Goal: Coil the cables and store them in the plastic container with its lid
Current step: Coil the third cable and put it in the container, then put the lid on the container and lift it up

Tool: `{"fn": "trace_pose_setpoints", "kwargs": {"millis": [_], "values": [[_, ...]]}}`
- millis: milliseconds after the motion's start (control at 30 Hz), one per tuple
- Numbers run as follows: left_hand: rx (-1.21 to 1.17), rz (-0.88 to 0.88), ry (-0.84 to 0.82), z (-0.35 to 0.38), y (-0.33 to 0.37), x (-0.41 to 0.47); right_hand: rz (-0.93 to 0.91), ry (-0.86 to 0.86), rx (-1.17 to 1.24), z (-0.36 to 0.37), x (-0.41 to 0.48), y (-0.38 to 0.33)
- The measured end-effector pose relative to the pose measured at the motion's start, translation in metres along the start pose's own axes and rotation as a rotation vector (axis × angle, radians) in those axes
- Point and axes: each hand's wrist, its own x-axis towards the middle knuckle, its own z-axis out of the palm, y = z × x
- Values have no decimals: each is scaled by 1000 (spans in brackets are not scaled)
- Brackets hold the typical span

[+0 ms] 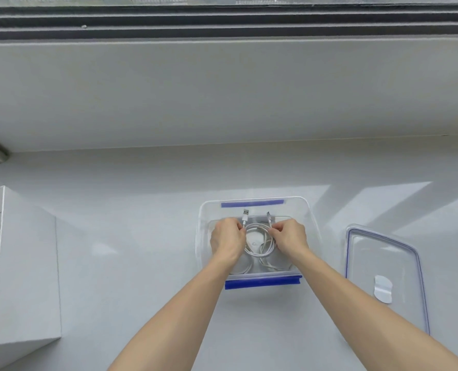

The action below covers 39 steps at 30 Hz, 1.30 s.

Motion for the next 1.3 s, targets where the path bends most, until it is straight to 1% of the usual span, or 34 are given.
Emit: {"fn": "trace_pose_setpoints", "kwargs": {"millis": [133, 300, 367, 467, 567, 700, 833, 900, 967, 1067, 1200, 1300], "values": [[133, 53, 9, 2, -5, -1, -32, 36, -136, 4, -3, -1], [182, 117, 33, -3, -2, -4, -43, 55, -199, -3, -6, -4], [216, 150, 42, -7, -1, -6, -75, 41, -319, -10, -9, -5], [318, 229, -5, -16, 3, -10, -170, -18, -506, -24, -15, -9], [405, 320, -62, -26, 12, -15, -314, -29, -604, -40, -26, -15], [471, 466, 9, -37, 35, -29, -498, 151, -670, -64, -43, -17], [400, 645, 130, -30, 61, -43, -598, 322, -740, -90, -58, -3], [364, 734, 162, -19, 76, -49, -578, 393, -737, -105, -64, 10], [348, 812, 161, -6, 91, -57, -522, 445, -737, -118, -68, 30], [382, 907, 132, 19, 112, -71, -410, 446, -745, -137, -74, 66], [430, 993, 52, 65, 129, -93, -232, 432, -742, -156, -82, 118], [428, 987, -45, 94, 140, -107, -131, 424, -695, -163, -87, 155]]}}
